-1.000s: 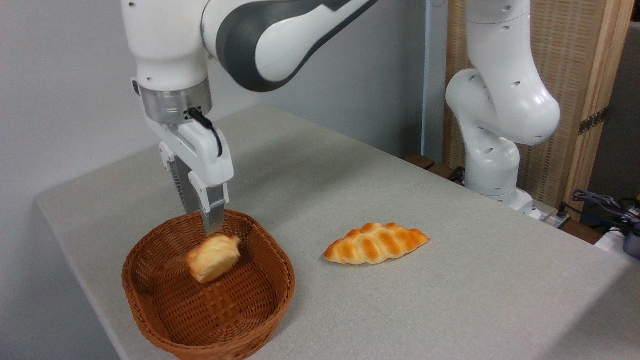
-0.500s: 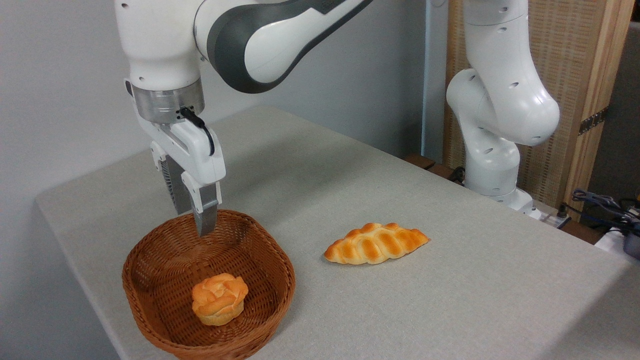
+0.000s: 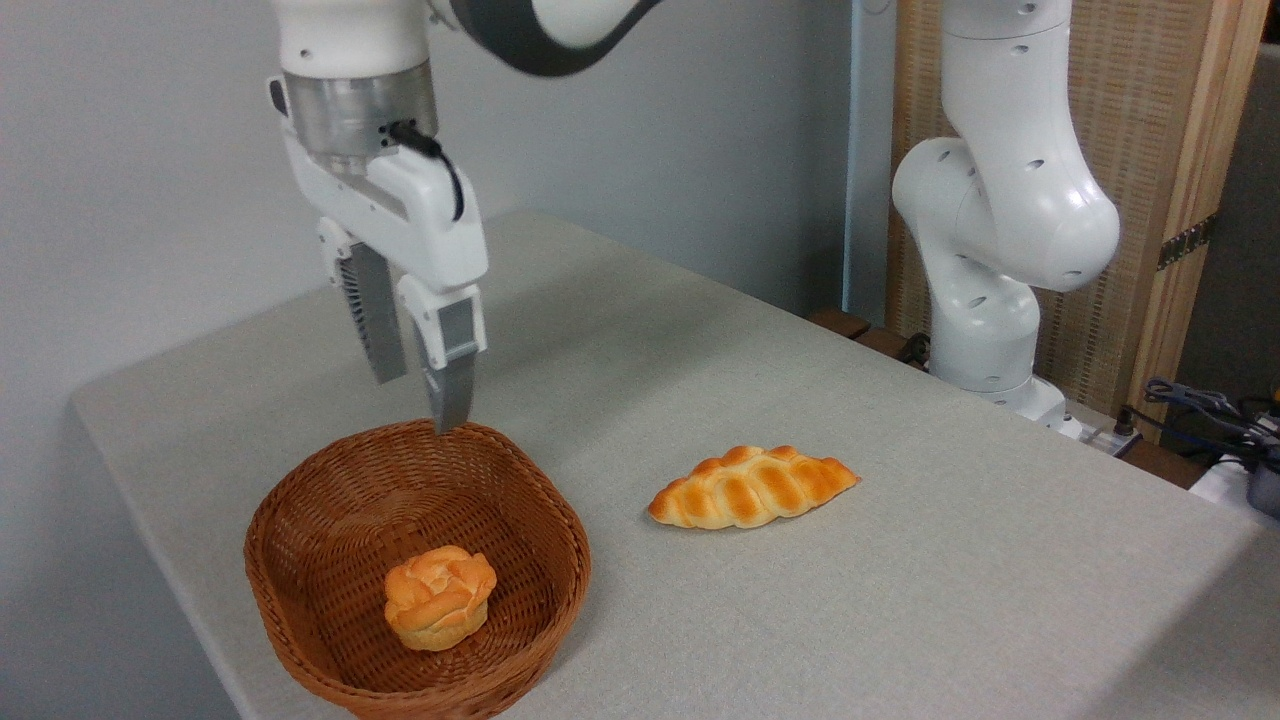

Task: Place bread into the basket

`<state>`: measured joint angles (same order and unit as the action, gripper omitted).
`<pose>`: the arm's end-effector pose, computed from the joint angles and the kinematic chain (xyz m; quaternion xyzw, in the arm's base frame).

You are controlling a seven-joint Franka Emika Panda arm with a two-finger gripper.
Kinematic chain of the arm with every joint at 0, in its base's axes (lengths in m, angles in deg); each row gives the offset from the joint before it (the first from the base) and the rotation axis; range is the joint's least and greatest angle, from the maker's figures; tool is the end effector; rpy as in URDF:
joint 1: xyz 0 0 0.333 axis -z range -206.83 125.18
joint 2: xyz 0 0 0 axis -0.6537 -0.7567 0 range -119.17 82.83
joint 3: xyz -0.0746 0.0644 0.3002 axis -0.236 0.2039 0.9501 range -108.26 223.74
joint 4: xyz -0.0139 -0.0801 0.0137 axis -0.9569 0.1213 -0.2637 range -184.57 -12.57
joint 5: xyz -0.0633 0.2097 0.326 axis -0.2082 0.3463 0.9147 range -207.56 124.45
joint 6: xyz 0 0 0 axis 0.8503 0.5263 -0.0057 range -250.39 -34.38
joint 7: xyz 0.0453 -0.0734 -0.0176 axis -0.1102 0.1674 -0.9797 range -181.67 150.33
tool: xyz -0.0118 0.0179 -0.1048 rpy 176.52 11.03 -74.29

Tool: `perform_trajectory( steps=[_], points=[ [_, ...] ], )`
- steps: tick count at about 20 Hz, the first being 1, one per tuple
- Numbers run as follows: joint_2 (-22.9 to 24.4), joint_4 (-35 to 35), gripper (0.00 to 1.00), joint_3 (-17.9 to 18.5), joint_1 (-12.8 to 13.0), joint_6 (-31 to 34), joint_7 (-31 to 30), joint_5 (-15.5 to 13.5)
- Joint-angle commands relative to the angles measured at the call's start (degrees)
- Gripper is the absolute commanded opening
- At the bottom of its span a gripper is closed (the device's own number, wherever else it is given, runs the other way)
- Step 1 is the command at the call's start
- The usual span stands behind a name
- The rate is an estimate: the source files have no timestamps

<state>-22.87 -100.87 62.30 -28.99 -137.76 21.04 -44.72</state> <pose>0.5912 -0.0821 0.5782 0.9275 -0.3700 0.0515 0.0113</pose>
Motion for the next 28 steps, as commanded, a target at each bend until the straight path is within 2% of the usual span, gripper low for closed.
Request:
perform_trajectory(
  steps=[1, 4, 8, 10, 12, 13, 16, 28],
  points=[
    [1.6, -0.4, 1.0, 0.2, -0.7, 1.7, -1.1, 2.3],
    [3.3, -0.9, 1.0, 0.4, -2.9, 2.2, -0.5, 2.2],
    [3.6, -0.9, 1.0, 0.5, -3.6, 2.6, -0.2, 2.2],
    [3.8, -0.9, 1.0, -1.8, -6.6, 2.6, -0.2, 2.0],
    [4.0, -0.9, 1.0, -5.7, -10.7, 4.1, -0.5, 1.9],
    [4.0, -0.7, 1.0, -6.7, -11.4, 5.9, -0.4, 2.0],
    [4.4, -0.7, 1.0, -7.1, -11.4, 10.0, -0.2, 2.3],
    [4.5, -0.3, 1.0, -6.4, -11.3, 9.6, 0.7, 2.2]
  ],
)
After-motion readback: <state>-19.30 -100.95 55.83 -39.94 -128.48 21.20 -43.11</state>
